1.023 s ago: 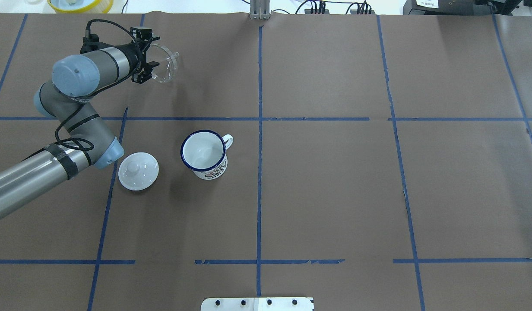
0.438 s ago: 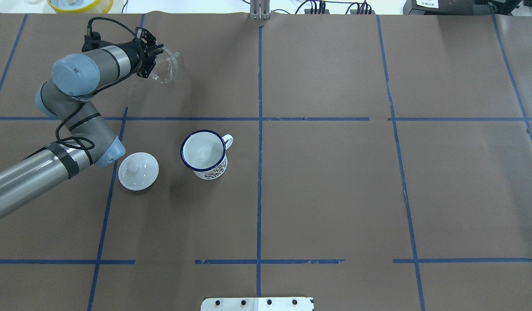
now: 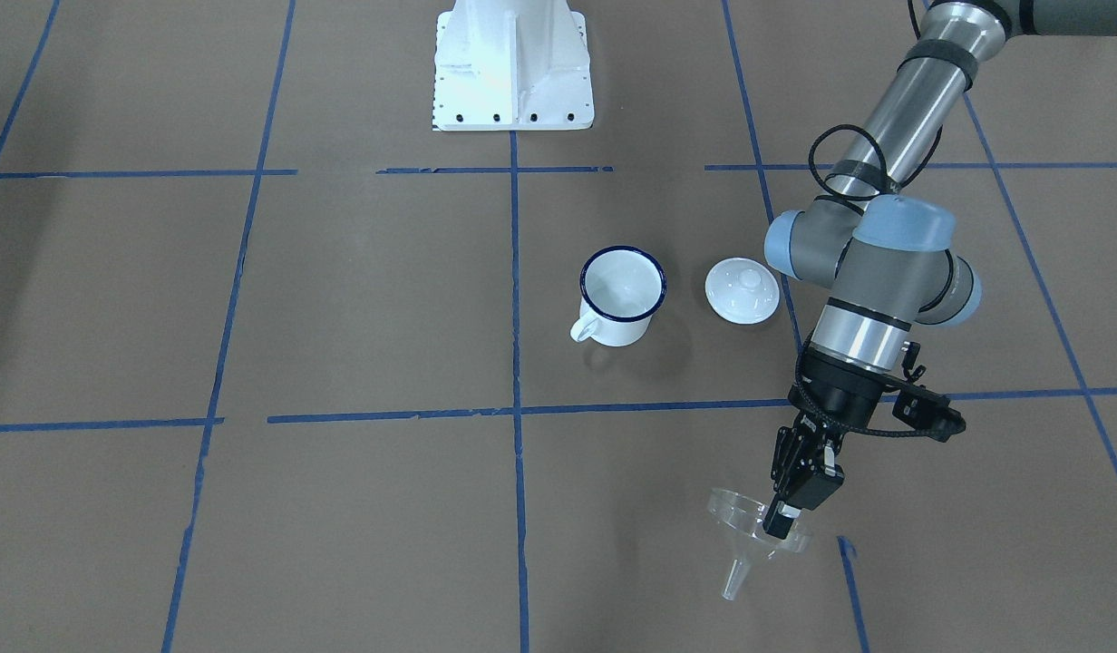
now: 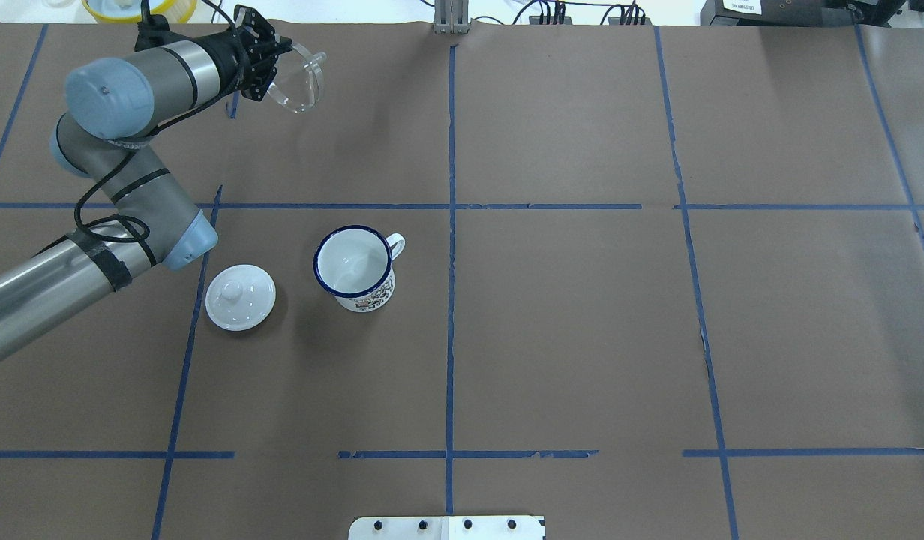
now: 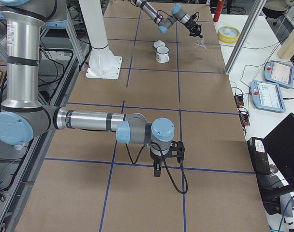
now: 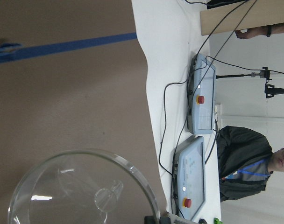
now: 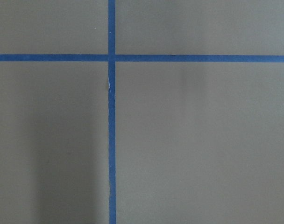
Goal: Place funnel on cup
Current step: 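Grasp the glass funnel rim with the left gripper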
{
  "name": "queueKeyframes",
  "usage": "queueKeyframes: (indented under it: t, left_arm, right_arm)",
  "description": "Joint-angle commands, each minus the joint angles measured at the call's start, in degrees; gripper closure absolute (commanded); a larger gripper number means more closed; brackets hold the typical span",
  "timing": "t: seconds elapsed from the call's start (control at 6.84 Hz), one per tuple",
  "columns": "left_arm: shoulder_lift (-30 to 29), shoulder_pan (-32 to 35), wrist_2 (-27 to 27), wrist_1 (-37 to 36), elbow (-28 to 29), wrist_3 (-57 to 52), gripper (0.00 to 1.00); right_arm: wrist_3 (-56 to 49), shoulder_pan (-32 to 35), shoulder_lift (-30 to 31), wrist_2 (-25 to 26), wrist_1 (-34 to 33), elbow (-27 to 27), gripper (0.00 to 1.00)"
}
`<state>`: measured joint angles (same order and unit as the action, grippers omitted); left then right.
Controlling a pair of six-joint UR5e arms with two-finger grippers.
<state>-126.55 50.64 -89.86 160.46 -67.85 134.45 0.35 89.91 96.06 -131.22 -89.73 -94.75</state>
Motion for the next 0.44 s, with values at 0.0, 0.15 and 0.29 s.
queueKeyframes:
  t: [0.0,0.15,0.29]
  left_arm:
    - [-0.01,3.40,-11.48,-16.28,-15.72,-1.02,1.00]
    - [0.07,3.76,-16.87,-30.59,-26.35,-6.77,1.00]
    - [-0.54,3.59,-17.97,-48.05,-34.89,-15.62,1.00]
  right_arm:
    - [0.00,0.00,0.00,0.00,0.00,0.00,0.00]
    - [0.00,0.00,0.00,0.00,0.00,0.00,0.00]
    - [0.00,0.00,0.00,0.00,0.00,0.00,0.00]
